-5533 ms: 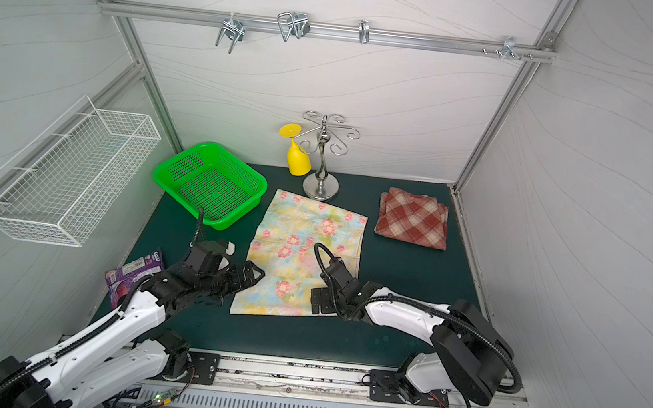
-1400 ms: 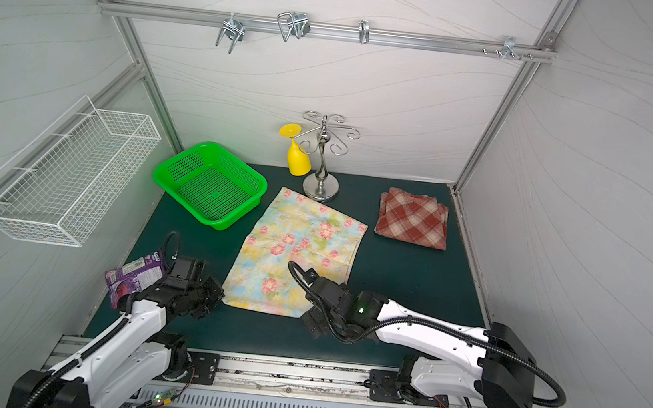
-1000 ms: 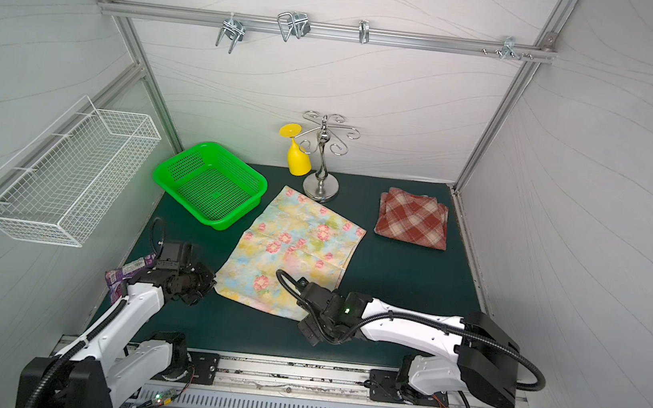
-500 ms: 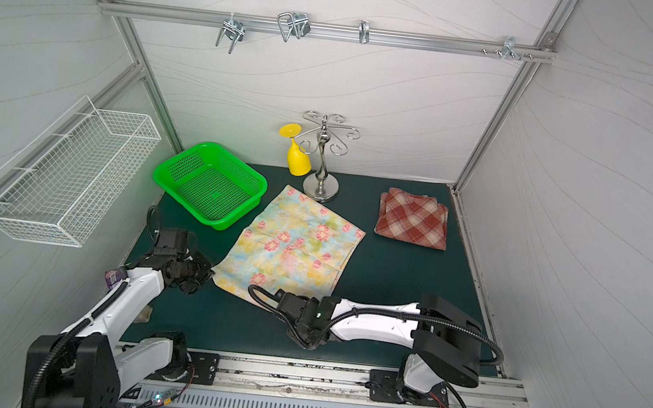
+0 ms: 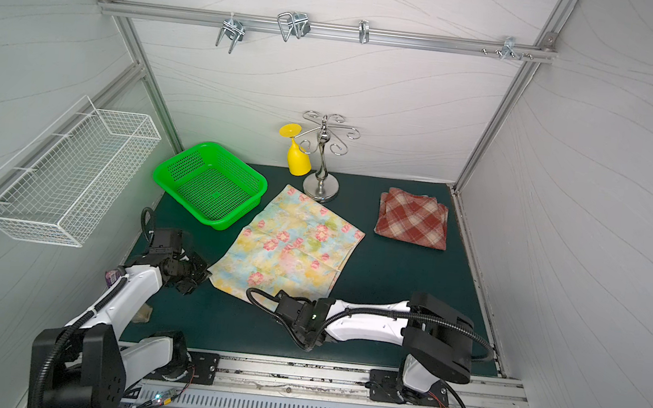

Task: Fold and stack skirts
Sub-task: Fold the skirt at the center of the table.

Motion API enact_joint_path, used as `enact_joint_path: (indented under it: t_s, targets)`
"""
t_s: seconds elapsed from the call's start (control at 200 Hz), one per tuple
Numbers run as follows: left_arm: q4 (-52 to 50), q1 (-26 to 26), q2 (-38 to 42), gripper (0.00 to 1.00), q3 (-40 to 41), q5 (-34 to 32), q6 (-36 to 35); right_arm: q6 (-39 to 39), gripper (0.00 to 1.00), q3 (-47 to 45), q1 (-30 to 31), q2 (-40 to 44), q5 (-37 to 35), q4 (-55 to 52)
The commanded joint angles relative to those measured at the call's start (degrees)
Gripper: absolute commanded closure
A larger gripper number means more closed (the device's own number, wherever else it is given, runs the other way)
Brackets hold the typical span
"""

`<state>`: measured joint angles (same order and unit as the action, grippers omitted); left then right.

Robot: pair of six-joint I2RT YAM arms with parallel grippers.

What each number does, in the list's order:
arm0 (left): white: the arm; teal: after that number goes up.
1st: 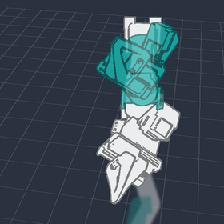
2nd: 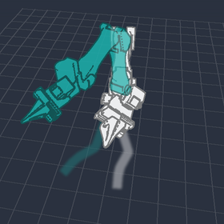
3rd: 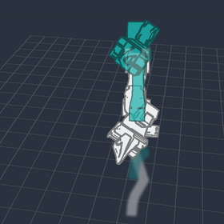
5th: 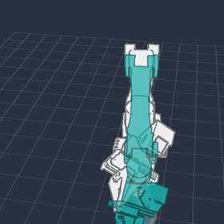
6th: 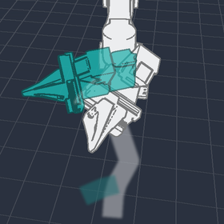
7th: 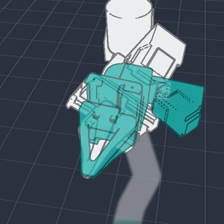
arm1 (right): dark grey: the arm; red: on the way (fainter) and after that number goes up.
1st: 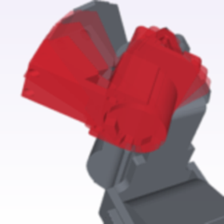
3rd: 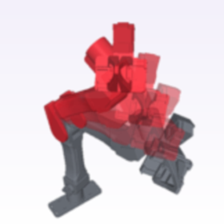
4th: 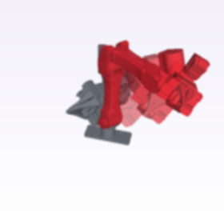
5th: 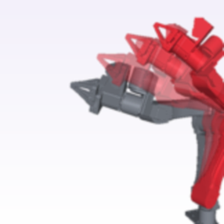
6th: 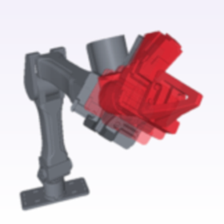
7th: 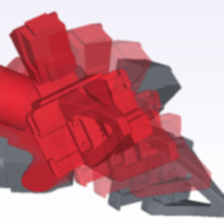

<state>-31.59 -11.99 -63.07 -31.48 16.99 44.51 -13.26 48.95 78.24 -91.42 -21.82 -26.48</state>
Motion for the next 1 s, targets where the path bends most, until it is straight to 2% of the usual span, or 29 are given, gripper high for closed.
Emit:
enact_joint_path:
  t_s: [0.0,0.195,0.45,0.55,0.705,0.991]
  targets:
    - [0.66,-0.50,-0.46,1.00,-2.62,0.41,-0.71,-1.50,0.56,-0.29,1.10,-0.38,-0.91,-1.28]
    - [0.48,-1.00,-1.41,1.00,-3.54,0.46,-1.21,-2.55,0.73,-0.78,1.30,-0.60,-1.37,-1.33]
    - [-0.29,-1.46,-2.30,1.00,-4.99,0.67,-1.95,-3.30,0.87,0.95,2.00,-2.25,-0.55,-1.49]
    - [-0.89,-2.06,-2.33,1.00,-5.50,0.85,-2.32,-3.77,0.97,3.25,3.08,-2.80,-0.36,-2.76]
    - [-2.62,-3.46,-1.89,1.00,-6.98,0.58,-3.02,-5.50,1.00,7.15,5.15,-3.54,-1.41,-5.84]
    - [-7.06,-4.62,0.47,1.00,-10.89,0.41,-3.91,-7.67,1.00,12.09,8.82,-2.81,-2.23,-9.00]
